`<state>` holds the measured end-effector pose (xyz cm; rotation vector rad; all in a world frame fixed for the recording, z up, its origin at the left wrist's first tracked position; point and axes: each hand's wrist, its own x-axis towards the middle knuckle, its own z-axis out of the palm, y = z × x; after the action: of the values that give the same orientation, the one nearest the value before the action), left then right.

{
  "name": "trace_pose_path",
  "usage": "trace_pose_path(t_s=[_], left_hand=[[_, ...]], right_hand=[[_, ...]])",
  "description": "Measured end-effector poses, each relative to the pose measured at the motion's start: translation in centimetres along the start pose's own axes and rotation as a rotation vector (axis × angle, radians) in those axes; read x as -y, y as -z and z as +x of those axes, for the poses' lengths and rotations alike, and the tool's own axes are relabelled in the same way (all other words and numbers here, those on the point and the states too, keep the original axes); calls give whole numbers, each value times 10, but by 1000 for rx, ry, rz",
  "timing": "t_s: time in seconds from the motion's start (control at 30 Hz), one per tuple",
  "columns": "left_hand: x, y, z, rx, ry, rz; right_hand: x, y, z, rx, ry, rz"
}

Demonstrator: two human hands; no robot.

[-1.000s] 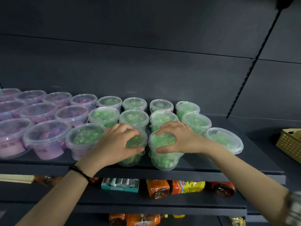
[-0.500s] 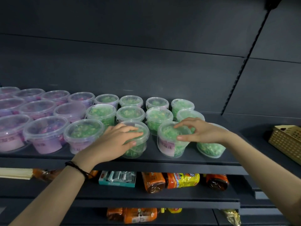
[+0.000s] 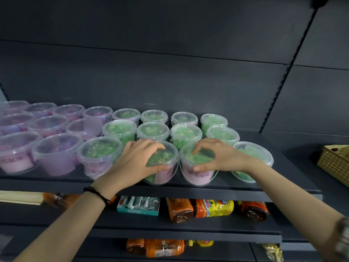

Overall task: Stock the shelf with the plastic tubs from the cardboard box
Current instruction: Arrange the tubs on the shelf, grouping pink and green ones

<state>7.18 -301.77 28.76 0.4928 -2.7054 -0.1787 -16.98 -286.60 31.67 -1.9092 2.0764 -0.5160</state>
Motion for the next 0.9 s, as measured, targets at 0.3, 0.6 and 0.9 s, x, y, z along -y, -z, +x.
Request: trace_pose_path(t_s=[0.3,0.6,0.9], left_hand=[[29,19,-8,223,15,-94],[25,7,-2,87,53,-141],[17,-4,-1,-54,50,100]], right_hand=[[-4,6,6,31,14,50],[0,7,8,81,0,65],[8,6,10,50,2,-19]])
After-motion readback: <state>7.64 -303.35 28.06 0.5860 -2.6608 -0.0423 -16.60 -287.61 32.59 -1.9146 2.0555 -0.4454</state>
